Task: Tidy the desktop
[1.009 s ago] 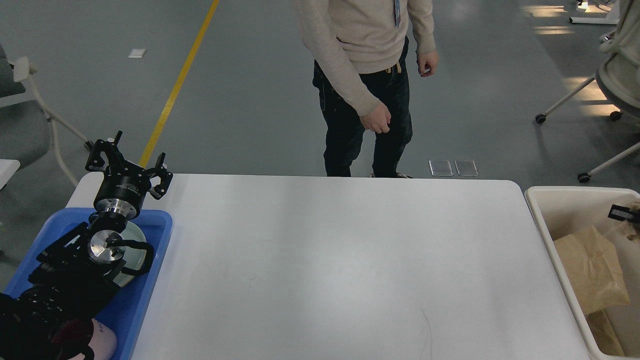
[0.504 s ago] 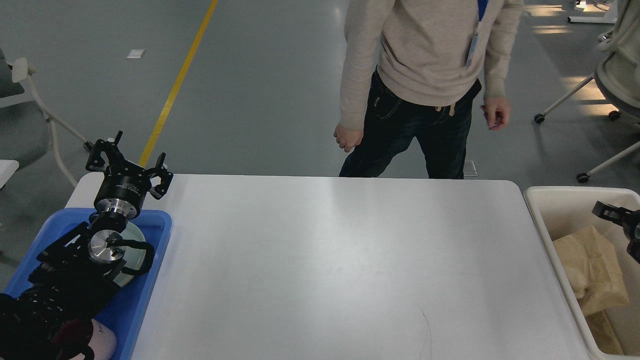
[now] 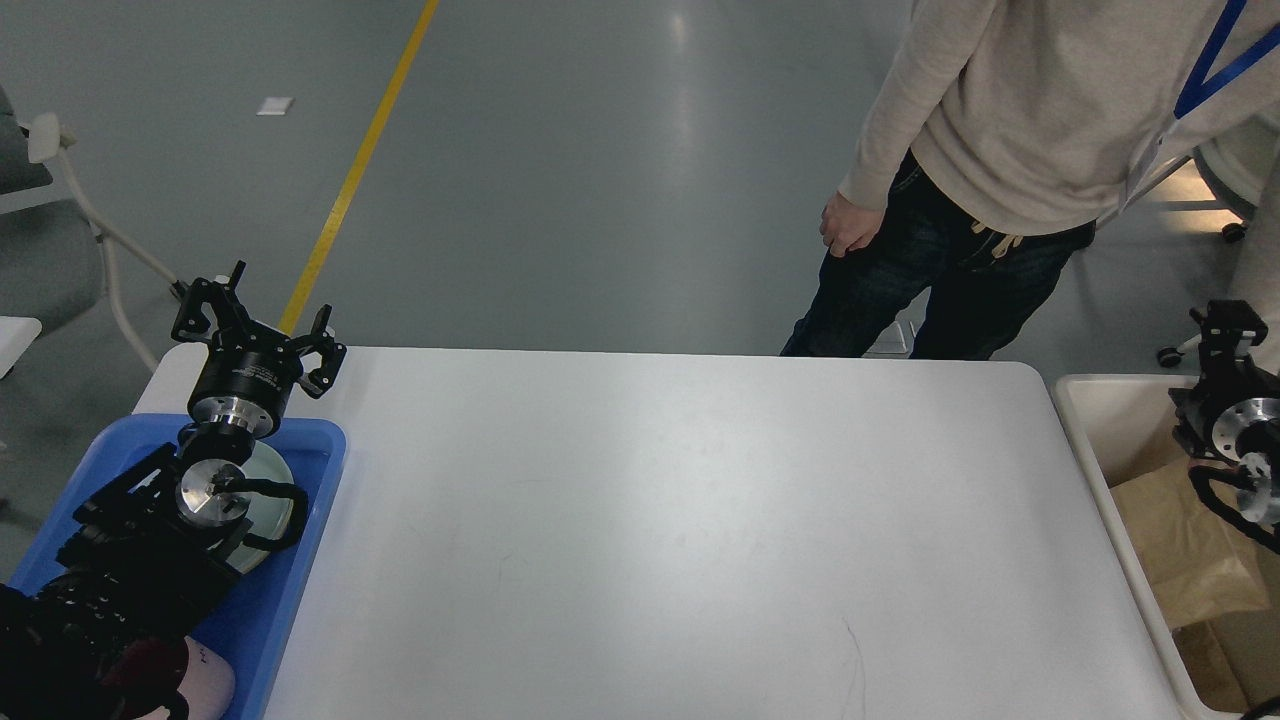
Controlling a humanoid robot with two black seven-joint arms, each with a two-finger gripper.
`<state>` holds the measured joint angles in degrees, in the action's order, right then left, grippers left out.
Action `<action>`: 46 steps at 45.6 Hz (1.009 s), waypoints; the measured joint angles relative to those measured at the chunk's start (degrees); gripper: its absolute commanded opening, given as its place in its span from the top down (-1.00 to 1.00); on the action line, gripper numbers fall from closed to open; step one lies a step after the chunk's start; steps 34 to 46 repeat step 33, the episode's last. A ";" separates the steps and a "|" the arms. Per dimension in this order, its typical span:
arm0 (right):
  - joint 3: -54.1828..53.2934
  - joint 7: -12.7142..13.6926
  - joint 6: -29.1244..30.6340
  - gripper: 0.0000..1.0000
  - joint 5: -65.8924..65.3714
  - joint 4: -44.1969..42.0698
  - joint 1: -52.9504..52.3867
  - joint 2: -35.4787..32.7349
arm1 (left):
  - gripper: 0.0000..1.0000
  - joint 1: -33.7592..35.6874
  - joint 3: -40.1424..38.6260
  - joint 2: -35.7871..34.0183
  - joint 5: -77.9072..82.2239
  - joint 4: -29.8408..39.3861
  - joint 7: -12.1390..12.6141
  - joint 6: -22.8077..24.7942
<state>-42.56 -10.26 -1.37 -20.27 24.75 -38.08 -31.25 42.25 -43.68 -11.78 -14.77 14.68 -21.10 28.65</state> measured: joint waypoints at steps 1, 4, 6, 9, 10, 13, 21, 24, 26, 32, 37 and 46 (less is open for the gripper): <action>-2.47 -2.17 0.06 -1.00 -0.14 1.57 1.20 0.03 | -0.93 0.00 0.00 0.00 0.00 0.00 0.00 0.00; -7.46 -7.71 0.19 -1.00 -0.45 5.74 4.32 0.18 | -0.93 0.00 0.00 0.00 0.00 0.00 0.00 0.00; -9.71 -10.71 0.32 -1.00 -0.58 8.25 5.96 0.56 | -0.93 0.00 0.00 0.00 0.00 0.00 0.00 0.00; -11.47 -13.36 0.45 -1.00 -0.71 10.61 7.29 1.32 | -0.93 0.00 0.00 0.00 0.00 0.00 0.00 0.00; -11.77 -13.83 0.47 -1.00 -0.74 11.03 7.47 1.56 | -0.93 0.00 0.00 0.00 0.00 0.00 0.00 0.00; -12.25 -14.63 0.73 -1.00 -0.79 11.77 7.78 2.40 | -0.93 0.00 0.00 0.00 0.00 0.00 0.00 0.00; -12.51 -16.80 2.23 -1.00 -0.83 12.98 7.71 5.14 | -0.93 0.00 0.00 0.00 0.00 0.00 0.00 0.00; -12.93 -18.42 2.38 -1.00 -0.83 13.63 7.66 6.03 | -0.93 0.00 0.00 0.00 0.00 0.00 0.00 0.00; -13.41 -19.48 2.41 -1.00 -0.83 13.90 7.66 6.57 | -0.93 0.00 0.00 0.00 0.00 0.00 0.00 0.00; -14.13 -21.00 2.42 -1.00 -0.83 14.06 7.36 8.42 | -0.93 0.00 0.00 0.00 0.00 0.00 0.00 0.00; -14.17 -21.08 2.42 -1.00 -0.83 14.06 7.18 8.71 | -0.93 0.00 0.00 0.00 0.00 0.00 0.00 0.00; -14.17 -21.08 2.42 -1.00 -0.83 14.06 7.18 8.71 | -0.93 0.00 0.00 0.00 0.00 0.00 0.00 0.00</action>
